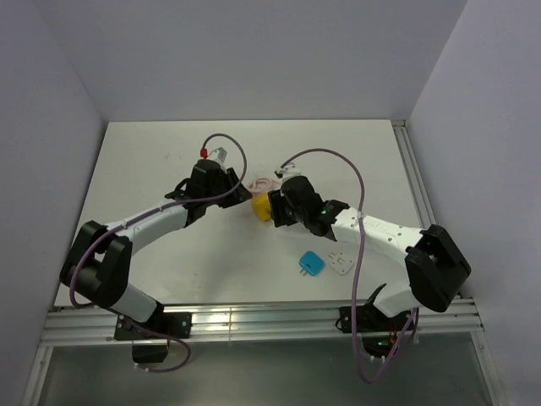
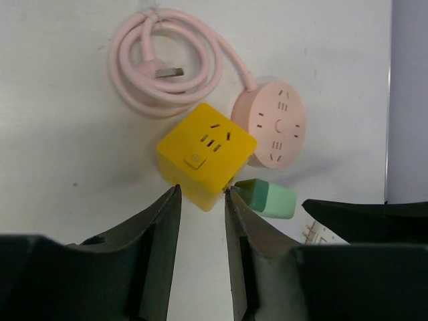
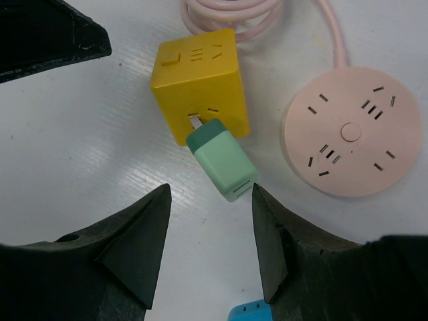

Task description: Insert the plug

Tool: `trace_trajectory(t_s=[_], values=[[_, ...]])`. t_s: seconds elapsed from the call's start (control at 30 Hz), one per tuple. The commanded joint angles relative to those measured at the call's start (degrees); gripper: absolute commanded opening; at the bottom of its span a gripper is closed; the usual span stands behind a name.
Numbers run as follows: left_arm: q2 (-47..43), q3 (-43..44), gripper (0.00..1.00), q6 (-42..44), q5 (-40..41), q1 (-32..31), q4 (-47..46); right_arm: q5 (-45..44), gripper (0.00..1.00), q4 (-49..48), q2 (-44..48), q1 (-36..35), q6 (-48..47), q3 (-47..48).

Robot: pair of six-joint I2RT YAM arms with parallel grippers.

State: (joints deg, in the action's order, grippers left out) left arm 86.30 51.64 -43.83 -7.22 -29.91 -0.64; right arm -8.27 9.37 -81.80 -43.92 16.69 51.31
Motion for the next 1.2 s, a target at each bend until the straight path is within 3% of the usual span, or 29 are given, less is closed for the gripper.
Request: trace_trajectory(t_s=[0.0, 0.8, 1.17], values=[[1.1, 3.7, 0.38, 1.7, -5.9, 0.6, -6.7, 1.4, 0.59, -4.1, 0.3, 1.4, -1.6, -1.1], [10.6, 5.8, 0.36, 0.6, -12.4, 0.8, -11.3, 5.5, 0.54, -4.9, -5.6, 3.8, -2.1, 1.0], [14.5, 3.7, 0.33, -0.2, -15.1, 0.8, -14.6, 5.8, 0.32, -4.0, -6.7, 3.8, -1.7, 3.9]])
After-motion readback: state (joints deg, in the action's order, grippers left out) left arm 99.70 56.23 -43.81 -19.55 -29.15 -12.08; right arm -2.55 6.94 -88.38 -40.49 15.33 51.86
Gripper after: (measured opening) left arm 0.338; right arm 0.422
